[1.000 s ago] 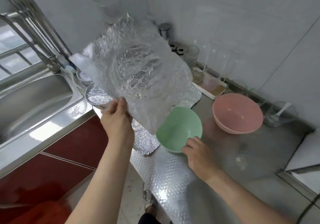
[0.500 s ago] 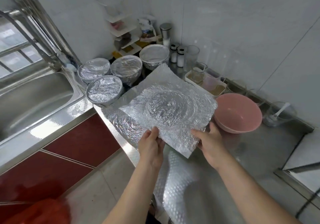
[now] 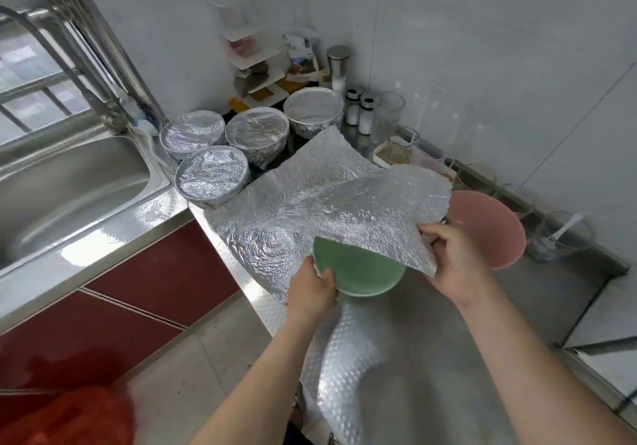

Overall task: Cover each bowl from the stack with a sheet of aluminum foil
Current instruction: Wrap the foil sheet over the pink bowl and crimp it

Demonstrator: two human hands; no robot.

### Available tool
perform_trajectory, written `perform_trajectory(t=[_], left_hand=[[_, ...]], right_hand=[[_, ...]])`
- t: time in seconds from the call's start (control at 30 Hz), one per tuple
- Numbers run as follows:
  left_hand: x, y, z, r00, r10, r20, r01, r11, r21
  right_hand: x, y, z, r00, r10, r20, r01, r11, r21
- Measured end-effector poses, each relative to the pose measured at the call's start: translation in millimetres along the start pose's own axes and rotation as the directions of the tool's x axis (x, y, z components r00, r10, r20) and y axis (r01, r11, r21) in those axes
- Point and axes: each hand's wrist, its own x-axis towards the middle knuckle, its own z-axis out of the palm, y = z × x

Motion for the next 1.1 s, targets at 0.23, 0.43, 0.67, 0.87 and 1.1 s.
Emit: perform_trajectory(t=[0.23, 0.43, 0.67, 0.87, 1.1], left_hand=[[-23, -27, -13, 1.0, -0.026, -0.008, 0.026, 1.0, -0.001], [-9, -41, -20, 0.981, -0.194, -0.024, 0.19, 0.974, -0.121], [-29, -50, -78, 0.957, -0.045, 0.286, 0.264, 0.541, -0.799], [-3, -74, -88, 0.97, -0.216, 0.116, 0.221, 0.569, -0.792], [-3, -86, -85, 0.962, -0.251, 0.105, 0.265, 0.779, -0.568]], right_hand=[[0, 32, -30, 0.985, 0.129, -0.118, -0.137, 0.989, -0.061], [8, 61, -30, 0.969, 0.12, -0.217, -0.153, 0.979, -0.138], [13, 55, -25, 0.975, 0.03, -0.221, -0.105, 0.936, -0.337], [11, 53, -27, 0.972, -0.033, -0.233, -0.099, 0.841, -0.533], [16, 54, -30, 0.955, -0.155, -0.255, -0.069, 0.717, -0.694]])
